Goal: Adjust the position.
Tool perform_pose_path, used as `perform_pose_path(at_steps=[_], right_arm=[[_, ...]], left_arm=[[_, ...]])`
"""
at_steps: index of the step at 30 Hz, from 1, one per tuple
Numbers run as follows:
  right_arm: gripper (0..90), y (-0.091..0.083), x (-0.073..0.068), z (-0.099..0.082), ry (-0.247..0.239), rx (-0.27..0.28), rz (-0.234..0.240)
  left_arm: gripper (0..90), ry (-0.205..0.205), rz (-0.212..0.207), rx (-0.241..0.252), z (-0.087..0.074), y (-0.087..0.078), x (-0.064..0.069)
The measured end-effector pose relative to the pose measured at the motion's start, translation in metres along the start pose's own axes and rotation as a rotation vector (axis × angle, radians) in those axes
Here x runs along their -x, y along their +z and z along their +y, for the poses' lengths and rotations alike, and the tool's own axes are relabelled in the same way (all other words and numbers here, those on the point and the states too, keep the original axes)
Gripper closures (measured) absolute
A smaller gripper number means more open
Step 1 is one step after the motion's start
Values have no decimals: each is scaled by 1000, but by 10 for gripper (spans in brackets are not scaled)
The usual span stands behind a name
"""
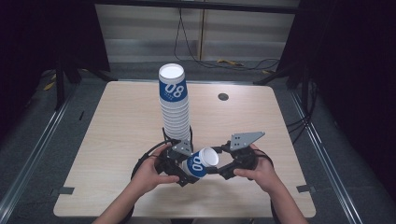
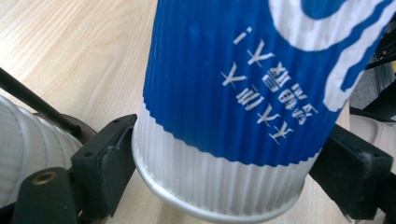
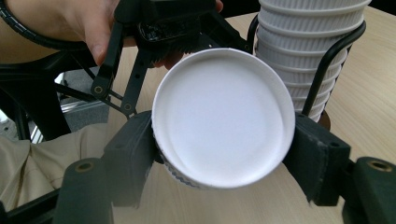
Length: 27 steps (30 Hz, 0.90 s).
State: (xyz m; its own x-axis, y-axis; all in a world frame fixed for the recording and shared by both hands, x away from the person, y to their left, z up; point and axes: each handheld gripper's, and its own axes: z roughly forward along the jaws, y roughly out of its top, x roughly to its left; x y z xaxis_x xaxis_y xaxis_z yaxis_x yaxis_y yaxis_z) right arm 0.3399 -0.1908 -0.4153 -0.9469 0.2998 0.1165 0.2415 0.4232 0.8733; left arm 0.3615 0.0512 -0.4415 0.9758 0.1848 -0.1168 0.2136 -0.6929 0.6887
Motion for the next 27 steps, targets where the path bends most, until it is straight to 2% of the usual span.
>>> perform_pose_path(at_steps=[6, 9, 11, 15, 19, 24, 27], right_arm=[[291, 0, 0, -1, 3, -5, 3], [291, 0, 0, -1, 4, -5, 6], [291, 0, 1, -1, 0, 0, 5], [289, -1, 2, -3, 22, 20, 14], [286, 0, 2, -4, 30, 26, 24], [281, 2, 1, -4, 26, 36, 24], [228, 2, 1, -4, 26, 45, 8]], left_arm=[[148, 10, 0, 0, 1, 1, 1], [153, 29, 4, -12, 1, 0, 1], [157, 28, 0, -10, 1, -1, 1], [167, 12, 0, -9, 2, -4, 2], [172, 0, -7, -38, 3, -6, 2], [179, 10, 0, -71, 6, -10, 2], [183, 8, -2, -91, 6, -10, 2]])
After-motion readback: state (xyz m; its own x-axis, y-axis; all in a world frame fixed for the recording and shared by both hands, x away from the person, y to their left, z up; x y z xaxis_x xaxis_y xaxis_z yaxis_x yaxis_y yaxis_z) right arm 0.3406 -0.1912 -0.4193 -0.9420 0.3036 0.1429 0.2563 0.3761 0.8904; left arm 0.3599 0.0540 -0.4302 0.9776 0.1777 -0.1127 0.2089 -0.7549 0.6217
